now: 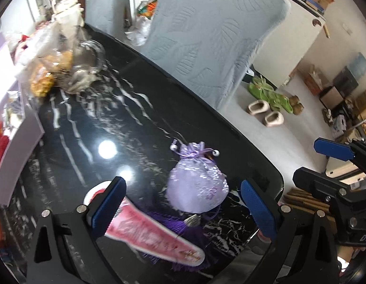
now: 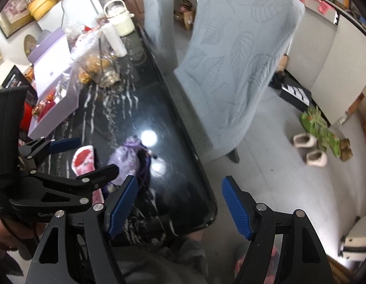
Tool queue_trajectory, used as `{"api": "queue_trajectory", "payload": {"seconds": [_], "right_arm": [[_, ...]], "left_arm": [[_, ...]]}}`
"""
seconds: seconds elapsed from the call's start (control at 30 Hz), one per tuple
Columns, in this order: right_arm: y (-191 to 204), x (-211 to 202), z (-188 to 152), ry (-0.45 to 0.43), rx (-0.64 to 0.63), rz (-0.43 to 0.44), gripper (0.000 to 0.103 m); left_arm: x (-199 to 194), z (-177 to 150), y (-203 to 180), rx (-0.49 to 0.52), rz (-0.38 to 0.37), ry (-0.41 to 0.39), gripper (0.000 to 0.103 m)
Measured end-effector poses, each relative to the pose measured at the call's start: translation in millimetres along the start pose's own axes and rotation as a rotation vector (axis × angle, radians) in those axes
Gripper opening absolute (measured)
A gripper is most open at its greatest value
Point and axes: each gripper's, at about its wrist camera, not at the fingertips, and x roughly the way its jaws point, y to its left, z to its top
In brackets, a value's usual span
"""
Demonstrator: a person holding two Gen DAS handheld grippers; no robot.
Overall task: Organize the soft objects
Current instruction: 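Grasp the lavender brocade pouch with the left tool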
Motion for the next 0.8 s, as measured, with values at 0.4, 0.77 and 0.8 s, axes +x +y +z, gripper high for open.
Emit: {"api": "queue_trajectory", "payload": {"seconds": [0.4,0.77,0.8], "right_arm": [[-14,18,1,0.044,0.012,-0.021,0.074],[-15,23,5,0.053,0.003,-0.016,0.074],[-15,23,4,0.054,0.003,-0.015,0.074]], "left_arm": [[38,-3,-18,0.075,0.102,0.031,0.099],[41,-2,-9,-0.008,0.002,0.046,0.054],[40,-2,-7,-0.01,-0.008,0.046,0.054]]}}
